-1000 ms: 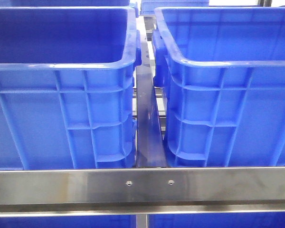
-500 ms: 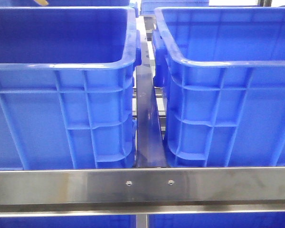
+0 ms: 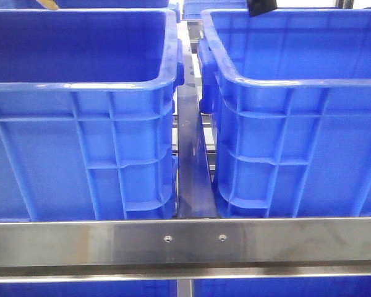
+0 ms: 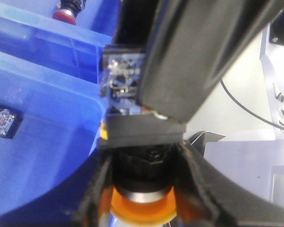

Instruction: Pick red and yellow buttons and place in box

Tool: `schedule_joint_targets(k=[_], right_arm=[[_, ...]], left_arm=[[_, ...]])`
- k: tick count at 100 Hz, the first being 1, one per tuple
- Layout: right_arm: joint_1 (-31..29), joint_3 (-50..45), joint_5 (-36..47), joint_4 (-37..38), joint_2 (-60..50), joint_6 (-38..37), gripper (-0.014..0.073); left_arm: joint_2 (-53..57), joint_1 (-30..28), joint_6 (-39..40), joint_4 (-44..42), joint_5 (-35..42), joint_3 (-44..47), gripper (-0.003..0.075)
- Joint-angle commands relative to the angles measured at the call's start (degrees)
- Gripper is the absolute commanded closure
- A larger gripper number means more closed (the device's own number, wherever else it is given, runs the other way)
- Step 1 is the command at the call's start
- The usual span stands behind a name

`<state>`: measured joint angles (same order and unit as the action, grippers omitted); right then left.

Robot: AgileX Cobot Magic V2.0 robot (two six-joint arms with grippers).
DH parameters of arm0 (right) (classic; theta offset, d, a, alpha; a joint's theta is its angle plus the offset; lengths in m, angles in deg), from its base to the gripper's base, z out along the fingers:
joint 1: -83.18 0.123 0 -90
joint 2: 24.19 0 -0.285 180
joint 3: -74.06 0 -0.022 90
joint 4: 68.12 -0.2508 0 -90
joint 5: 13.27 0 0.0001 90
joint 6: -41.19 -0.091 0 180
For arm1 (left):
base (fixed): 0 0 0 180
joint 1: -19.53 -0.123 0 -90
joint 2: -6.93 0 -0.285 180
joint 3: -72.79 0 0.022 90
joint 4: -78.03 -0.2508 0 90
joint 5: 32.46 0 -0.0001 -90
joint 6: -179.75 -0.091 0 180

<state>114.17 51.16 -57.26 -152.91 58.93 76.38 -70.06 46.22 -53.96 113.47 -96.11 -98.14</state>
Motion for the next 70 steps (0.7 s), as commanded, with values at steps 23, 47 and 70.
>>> schedule_joint_targets(k=[23, 47, 70], right_arm=[[0.01, 2.12, -2.24, -3.54, -1.42, 0.48, 0.0455], [0.01, 2.12, -2.36, -3.54, -1.42, 1.15, 0.0589], [0.01, 2.12, -2.36, -3.54, -1.42, 1.15, 0.0588]], left_arm=[[1.08, 0.50, 1.61, 2.08, 1.31, -1.85, 0.0739], [1.08, 0.50, 1.61, 2.08, 1.31, -1.85, 0.0739], [1.08, 0.50, 1.72, 2.08, 1.31, -1.85, 0.0528]])
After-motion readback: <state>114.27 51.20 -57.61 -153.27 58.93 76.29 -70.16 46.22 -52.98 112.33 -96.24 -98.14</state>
